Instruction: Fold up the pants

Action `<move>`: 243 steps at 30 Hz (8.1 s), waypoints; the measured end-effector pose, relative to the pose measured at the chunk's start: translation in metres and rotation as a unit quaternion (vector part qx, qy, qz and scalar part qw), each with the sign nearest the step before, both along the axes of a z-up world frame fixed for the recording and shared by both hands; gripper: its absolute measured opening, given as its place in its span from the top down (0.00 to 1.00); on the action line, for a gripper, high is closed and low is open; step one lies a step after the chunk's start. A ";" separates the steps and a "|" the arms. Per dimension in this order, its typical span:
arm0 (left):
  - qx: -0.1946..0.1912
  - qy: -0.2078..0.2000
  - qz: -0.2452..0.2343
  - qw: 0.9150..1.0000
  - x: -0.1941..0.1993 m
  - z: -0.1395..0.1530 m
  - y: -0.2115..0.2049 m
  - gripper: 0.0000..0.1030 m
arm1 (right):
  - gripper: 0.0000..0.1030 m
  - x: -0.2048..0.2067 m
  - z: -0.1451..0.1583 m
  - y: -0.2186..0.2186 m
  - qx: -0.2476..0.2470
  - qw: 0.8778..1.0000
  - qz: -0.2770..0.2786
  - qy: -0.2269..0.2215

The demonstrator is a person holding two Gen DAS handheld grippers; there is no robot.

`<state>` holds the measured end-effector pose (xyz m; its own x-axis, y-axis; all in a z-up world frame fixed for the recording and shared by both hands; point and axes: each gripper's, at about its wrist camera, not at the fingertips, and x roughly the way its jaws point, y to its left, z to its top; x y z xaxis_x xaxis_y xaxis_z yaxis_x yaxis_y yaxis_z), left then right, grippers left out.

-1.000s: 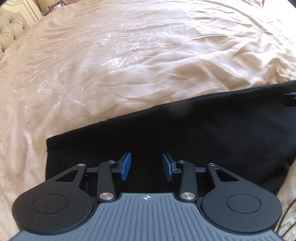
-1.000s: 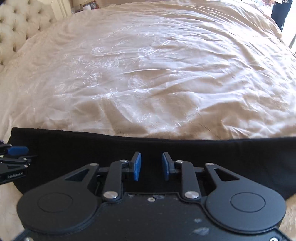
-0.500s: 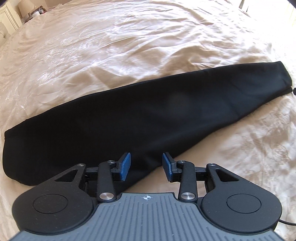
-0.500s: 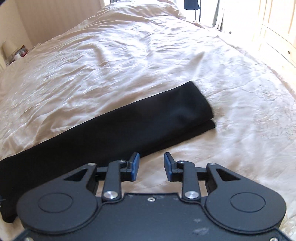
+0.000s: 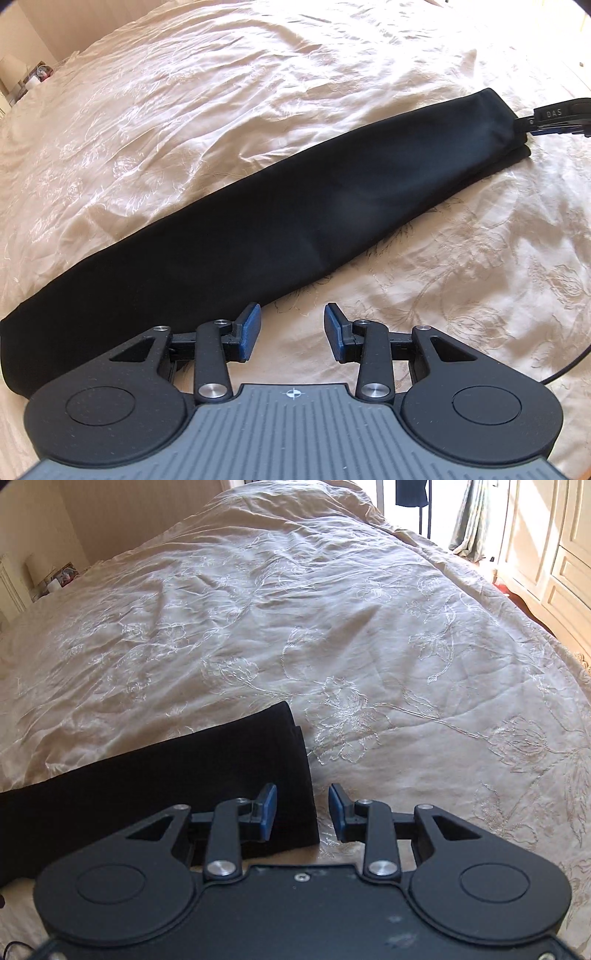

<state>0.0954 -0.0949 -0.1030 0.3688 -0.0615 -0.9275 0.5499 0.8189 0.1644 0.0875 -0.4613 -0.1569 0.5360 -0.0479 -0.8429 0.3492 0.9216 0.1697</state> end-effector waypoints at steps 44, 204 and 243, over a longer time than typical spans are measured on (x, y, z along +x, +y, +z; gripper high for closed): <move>0.015 0.038 -0.002 0.999 0.122 -0.078 -0.121 0.57 | 0.57 0.031 -0.074 -0.074 0.301 0.952 0.056 -0.007; -0.015 0.012 0.296 0.955 -0.022 0.027 0.333 0.53 | 0.83 -0.009 0.059 0.507 0.105 0.962 0.254 0.011; -0.172 0.071 0.324 0.928 0.118 -0.068 0.479 0.30 | 0.93 0.077 -0.012 0.587 0.024 0.976 0.166 0.141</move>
<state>0.2132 0.3839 -0.1712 0.3077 -0.1703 -0.9361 -0.0792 0.9759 -0.2035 0.1641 0.1258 -0.1693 0.2617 0.1318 -0.9561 0.0718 0.9852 0.1554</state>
